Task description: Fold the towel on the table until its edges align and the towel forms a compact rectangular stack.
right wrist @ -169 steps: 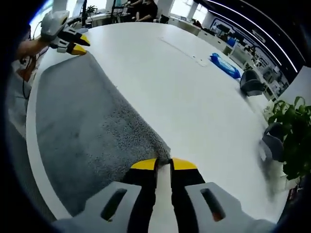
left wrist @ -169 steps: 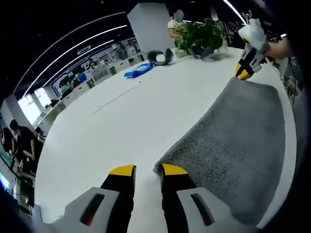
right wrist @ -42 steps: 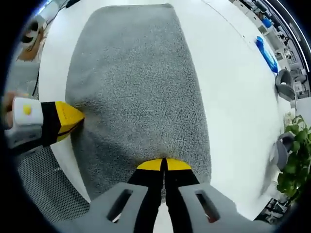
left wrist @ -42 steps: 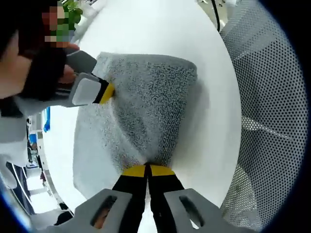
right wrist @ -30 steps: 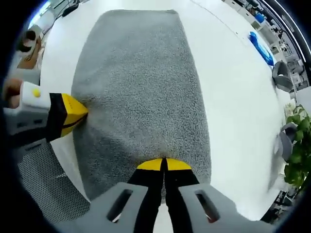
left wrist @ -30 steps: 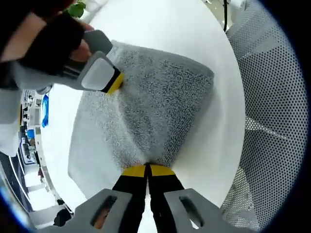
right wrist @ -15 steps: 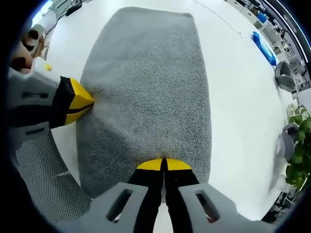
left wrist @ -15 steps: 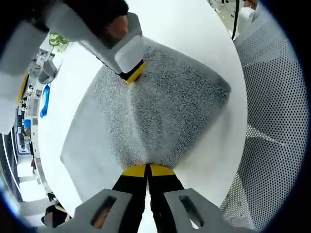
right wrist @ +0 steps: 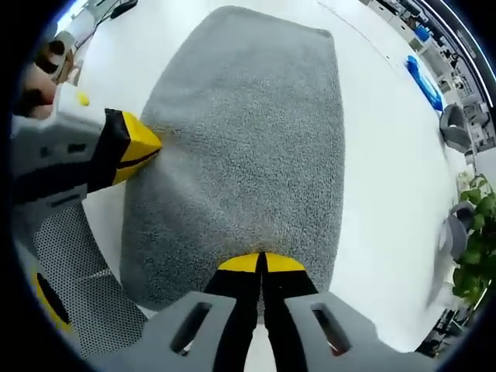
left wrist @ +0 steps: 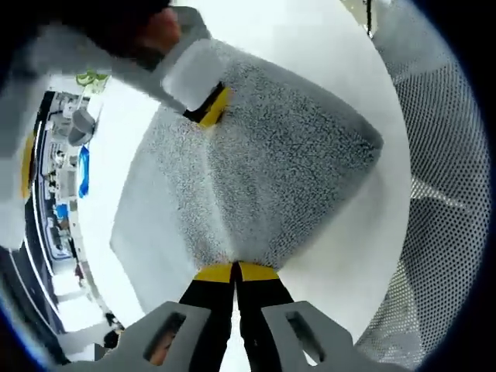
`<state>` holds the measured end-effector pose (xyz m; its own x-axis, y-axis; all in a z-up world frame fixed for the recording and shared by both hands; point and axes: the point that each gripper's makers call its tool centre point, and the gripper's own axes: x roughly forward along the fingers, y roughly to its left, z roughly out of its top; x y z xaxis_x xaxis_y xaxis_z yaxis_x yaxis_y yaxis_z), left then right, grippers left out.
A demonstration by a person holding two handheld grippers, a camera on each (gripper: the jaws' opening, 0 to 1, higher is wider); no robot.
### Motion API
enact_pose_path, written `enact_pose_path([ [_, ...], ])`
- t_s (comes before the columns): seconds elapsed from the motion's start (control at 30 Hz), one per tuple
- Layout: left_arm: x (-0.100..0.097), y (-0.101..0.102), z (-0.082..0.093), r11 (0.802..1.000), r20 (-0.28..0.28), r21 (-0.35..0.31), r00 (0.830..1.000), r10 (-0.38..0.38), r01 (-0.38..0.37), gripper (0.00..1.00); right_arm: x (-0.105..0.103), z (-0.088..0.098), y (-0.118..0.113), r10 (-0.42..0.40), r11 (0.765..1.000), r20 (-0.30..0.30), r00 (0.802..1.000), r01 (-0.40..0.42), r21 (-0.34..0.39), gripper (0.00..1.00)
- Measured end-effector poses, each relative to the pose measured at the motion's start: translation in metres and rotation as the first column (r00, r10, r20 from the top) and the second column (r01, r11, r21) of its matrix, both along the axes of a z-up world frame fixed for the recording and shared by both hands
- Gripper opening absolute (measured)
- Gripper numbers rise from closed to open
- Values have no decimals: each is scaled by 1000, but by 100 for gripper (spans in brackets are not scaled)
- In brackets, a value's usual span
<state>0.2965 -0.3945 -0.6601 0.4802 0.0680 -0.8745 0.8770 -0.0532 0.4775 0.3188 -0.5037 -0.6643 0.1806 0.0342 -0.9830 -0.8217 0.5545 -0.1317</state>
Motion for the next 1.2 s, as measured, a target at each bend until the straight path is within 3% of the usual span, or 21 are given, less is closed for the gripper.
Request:
enact_pose_path([
  [0.3, 5, 4, 2, 997, -8, -69, 999, 38, -38, 0, -2, 0, 1, -16, 999, -21, 1000, 17, 28, 0],
  [0.57, 13, 7, 1, 995, -7, -73, 998, 62, -62, 0, -9, 0, 3, -7, 999, -6, 1000, 7, 39, 0],
  [0.8, 11, 13, -2, 975, -22, -192, 994, 107, -109, 0, -14, 0, 7, -4, 998, -7, 1000, 4, 66, 0],
  [1.03, 10, 21, -2, 971, -17, -225, 997, 81, -82, 0, -24, 0, 13, -63, 991, 11, 998, 61, 122, 0],
  [1.2, 12, 21, 0, 968, -46, -239, 996, 73, -82, 0, -26, 1, 15, -92, 986, 34, 995, 86, 144, 0],
])
